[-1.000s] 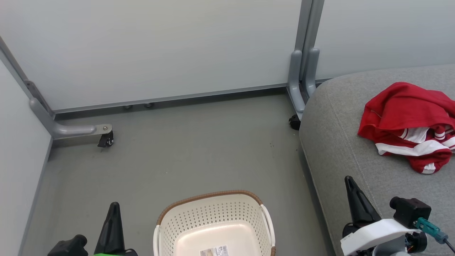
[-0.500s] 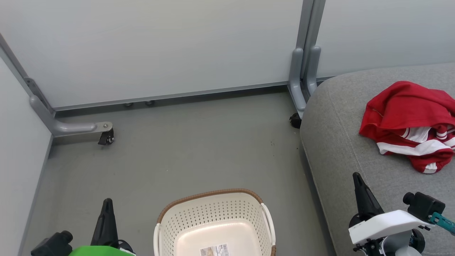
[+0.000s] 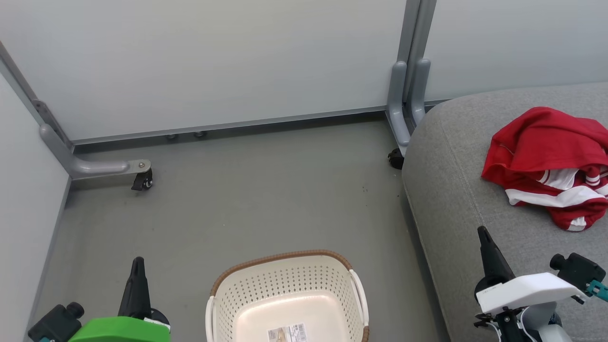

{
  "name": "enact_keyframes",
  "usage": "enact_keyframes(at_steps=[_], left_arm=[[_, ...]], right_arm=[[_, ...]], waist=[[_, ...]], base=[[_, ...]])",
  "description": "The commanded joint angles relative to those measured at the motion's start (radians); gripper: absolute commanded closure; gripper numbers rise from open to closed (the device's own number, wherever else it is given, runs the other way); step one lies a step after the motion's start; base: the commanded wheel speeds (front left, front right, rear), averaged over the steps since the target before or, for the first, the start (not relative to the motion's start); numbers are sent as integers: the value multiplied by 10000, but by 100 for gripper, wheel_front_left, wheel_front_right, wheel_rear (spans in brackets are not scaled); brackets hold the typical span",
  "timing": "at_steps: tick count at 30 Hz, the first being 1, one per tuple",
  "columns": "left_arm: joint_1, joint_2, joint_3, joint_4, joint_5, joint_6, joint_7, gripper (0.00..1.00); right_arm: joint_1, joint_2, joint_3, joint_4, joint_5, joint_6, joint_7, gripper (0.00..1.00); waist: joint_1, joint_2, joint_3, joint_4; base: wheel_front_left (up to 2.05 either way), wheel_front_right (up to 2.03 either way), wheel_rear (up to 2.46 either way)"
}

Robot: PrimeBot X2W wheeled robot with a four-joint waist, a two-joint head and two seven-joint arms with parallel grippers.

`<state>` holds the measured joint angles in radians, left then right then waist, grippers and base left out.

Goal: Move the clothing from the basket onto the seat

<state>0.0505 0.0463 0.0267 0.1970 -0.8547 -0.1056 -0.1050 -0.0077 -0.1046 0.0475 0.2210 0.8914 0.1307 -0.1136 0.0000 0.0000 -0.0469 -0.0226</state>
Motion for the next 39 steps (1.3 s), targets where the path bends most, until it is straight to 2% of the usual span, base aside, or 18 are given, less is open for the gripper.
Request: enact_keyframes(at_steps=[1, 39], left_arm=[[-334, 29, 64, -86, -337, -50, 81, 100], [-1054, 47, 513, 203, -4168, -177, 1210, 100]], right_arm=[[-317, 5, -96, -90, 340, 1, 99, 100], [-728, 248, -865, 75, 4005, 2, 1223, 100]], waist=[[0, 0, 9, 5], [0, 0, 220, 100]], base=[[0, 0, 0], [0, 0, 0]])
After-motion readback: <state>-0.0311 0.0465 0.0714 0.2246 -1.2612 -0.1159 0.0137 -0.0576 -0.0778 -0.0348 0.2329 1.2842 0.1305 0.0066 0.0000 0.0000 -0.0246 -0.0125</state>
